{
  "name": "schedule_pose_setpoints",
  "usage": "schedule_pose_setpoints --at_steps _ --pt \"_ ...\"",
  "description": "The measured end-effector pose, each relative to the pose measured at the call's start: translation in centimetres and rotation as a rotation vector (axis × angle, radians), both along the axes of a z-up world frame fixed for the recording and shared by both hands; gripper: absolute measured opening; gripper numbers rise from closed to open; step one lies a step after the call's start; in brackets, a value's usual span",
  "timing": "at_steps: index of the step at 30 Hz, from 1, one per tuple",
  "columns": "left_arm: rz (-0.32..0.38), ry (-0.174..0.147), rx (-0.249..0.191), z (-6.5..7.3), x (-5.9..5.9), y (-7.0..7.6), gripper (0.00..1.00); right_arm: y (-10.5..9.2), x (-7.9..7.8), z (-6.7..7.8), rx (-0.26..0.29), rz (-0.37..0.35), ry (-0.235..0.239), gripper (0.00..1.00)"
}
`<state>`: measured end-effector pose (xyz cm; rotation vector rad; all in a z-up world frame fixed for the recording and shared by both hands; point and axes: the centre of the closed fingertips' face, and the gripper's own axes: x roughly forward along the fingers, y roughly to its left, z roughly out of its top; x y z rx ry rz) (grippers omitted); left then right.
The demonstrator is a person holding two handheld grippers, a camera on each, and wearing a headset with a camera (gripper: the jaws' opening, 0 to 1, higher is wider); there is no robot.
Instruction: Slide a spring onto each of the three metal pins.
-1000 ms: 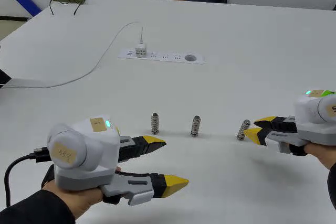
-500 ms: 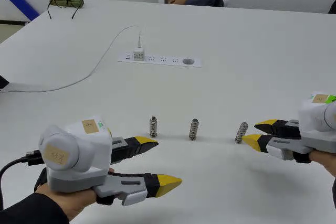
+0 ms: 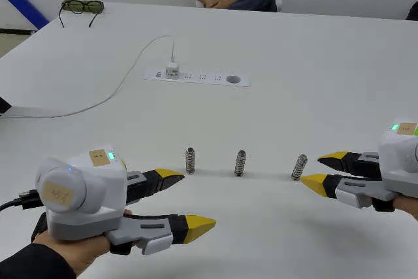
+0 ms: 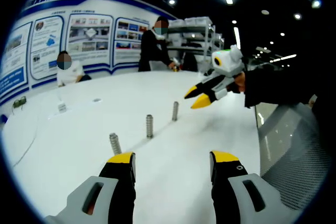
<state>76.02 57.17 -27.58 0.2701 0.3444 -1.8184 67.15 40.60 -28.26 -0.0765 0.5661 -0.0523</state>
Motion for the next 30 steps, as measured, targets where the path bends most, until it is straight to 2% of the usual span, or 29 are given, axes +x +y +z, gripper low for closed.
schedule_pose_setpoints --at_steps 8,17,30 --pt "0.025 0.007 -0.007 0.1 0.8 0.4 0.60 0.7 -0.4 0.4 0.003 0.017 -0.010 0.36" --pt "0.051 0.007 0.001 -0.5 2.0 0.9 0.62 1.4 -1.1 0.7 0.003 0.026 -0.014 0.39" --pt "0.076 0.007 0.005 -0.4 2.4 1.3 0.63 1.9 -2.2 1.0 0.004 0.034 -0.026 0.46"
